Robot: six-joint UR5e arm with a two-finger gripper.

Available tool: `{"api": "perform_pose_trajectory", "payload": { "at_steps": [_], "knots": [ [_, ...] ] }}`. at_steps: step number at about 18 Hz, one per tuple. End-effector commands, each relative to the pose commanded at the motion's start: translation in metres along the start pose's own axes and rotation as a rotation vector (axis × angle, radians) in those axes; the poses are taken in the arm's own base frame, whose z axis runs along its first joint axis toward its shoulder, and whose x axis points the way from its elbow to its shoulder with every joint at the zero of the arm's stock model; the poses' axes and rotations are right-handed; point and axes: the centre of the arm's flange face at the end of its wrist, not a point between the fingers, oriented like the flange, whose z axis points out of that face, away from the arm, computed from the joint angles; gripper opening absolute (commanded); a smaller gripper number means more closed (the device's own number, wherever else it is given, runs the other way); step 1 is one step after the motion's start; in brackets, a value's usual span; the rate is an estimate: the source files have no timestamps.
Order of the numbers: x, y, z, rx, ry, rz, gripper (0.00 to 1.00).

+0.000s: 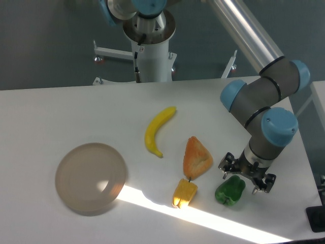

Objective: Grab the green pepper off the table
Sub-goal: 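Lower the open gripper around the green bell pepper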

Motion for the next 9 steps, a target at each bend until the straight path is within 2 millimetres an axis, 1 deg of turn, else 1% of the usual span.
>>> {"api": "perform_pose_trajectory", "payload": {
  "at_steps": [4, 6, 9],
  "knots": [
    [0.002, 0.001, 0.004, -0.004, 0.005, -0.001, 1.00],
    [0.007, -0.005, 0.009, -0.013, 0.004, 0.009, 1.00],
    [0.008, -0.005, 0.012, -0.015, 0.002, 0.009, 1.00]
  ]
}}
